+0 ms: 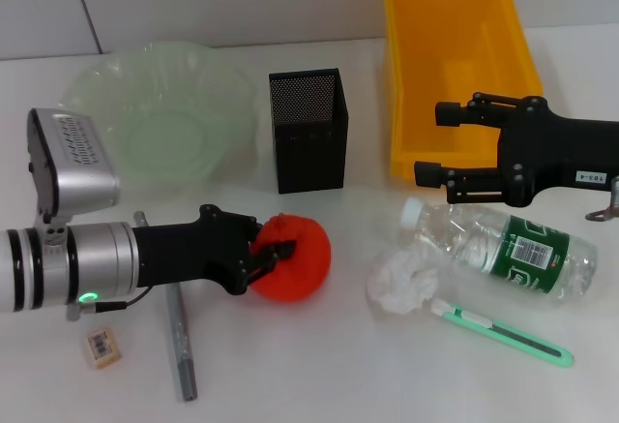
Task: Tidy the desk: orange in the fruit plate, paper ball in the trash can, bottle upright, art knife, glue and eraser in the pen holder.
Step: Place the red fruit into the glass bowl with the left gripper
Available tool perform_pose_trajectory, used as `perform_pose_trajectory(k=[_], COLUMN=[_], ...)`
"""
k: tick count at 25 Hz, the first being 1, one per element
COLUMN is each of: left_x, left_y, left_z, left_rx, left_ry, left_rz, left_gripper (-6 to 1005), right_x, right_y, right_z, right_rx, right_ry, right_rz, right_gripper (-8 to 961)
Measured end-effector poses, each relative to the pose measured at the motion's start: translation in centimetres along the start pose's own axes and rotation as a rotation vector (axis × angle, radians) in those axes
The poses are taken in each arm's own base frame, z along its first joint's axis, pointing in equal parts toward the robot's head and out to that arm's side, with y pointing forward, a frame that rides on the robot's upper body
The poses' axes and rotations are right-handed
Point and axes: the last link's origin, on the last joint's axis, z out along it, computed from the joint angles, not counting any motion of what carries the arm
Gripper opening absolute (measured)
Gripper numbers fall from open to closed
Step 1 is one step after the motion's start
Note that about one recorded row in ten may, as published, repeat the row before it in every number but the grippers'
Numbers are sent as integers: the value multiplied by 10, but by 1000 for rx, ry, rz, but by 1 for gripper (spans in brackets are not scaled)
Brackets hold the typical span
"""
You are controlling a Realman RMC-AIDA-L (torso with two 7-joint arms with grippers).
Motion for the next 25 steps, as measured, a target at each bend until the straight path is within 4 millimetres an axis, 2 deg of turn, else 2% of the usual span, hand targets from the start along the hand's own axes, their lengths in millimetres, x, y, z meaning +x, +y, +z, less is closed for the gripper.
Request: perform_pose_trajectory(k=[6,14,19,25], left_x=[11,27,37,41], left_y=[3,-2,-13,-27], left_z=[-17,-50,-65,-71], left_rx=[-6,86,158,233], left_ry=[81,164,209,224], left_rz=[30,70,75,73], left_gripper=[184,164,165,166], right_x=[0,-2,-2,0], right_y=[-3,-4,-4,-2], right_z=[-5,-4,-2,-2], right_rx=[25,24,19,15], right_ry=[-9,-11,-10,-7], right_rz=[4,2,1,5], right_gripper=[773,769,767,764])
